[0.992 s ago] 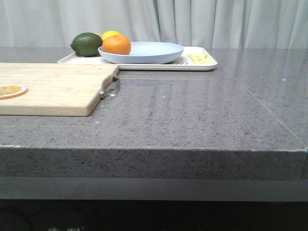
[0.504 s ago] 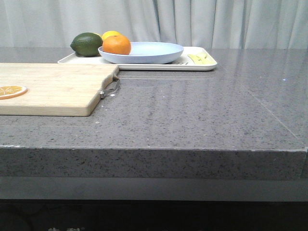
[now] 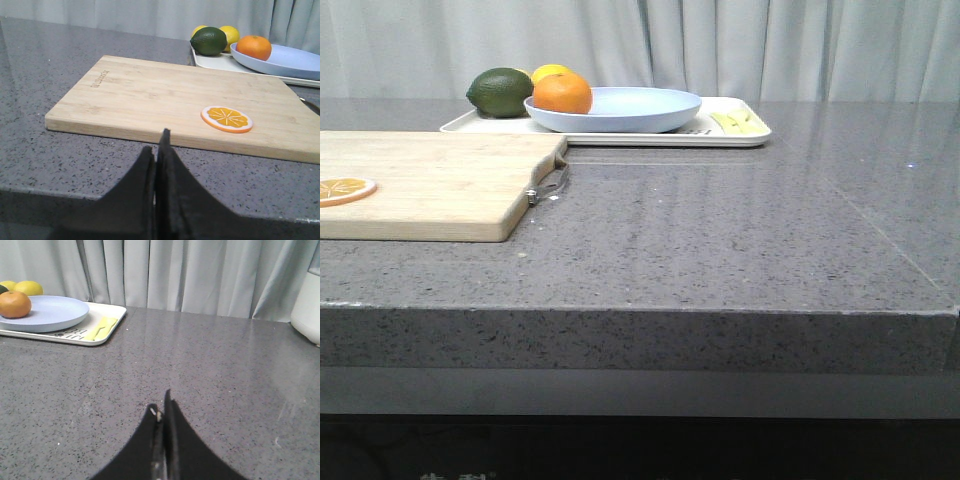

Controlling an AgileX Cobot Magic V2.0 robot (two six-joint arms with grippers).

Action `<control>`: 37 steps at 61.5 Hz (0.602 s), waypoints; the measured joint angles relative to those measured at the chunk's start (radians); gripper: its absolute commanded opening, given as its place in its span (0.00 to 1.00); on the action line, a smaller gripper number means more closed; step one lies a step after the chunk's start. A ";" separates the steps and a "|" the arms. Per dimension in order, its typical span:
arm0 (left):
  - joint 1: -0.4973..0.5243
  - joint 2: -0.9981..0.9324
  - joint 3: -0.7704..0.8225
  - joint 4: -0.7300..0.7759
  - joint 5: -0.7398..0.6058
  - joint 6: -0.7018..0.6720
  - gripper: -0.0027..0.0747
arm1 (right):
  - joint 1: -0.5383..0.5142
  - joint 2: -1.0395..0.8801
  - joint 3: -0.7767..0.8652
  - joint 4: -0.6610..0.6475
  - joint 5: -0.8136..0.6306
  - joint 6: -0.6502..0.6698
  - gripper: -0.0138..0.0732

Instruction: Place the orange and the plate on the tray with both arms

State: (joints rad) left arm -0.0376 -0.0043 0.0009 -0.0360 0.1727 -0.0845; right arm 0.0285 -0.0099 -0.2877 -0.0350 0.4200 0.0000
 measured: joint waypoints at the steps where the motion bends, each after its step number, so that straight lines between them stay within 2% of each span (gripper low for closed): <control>1: 0.000 0.000 0.000 0.000 0.000 0.000 0.01 | 0.000 0.000 0.009 0.000 -0.011 0.000 0.08; 11: 0.000 0.000 0.000 0.000 0.000 0.002 0.01 | 0.000 0.000 0.167 0.020 -0.141 0.000 0.08; 21: 0.000 0.000 0.000 0.000 0.000 0.002 0.01 | 0.000 0.000 0.289 0.040 -0.160 0.000 0.08; 37: 0.000 0.000 0.000 0.000 0.000 0.002 0.01 | 0.000 0.000 0.315 0.044 -0.208 0.000 0.08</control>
State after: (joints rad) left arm -0.0376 -0.0043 0.0009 -0.0360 0.1727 -0.0829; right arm 0.0285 -0.0099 0.0272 0.0090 0.2115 0.0000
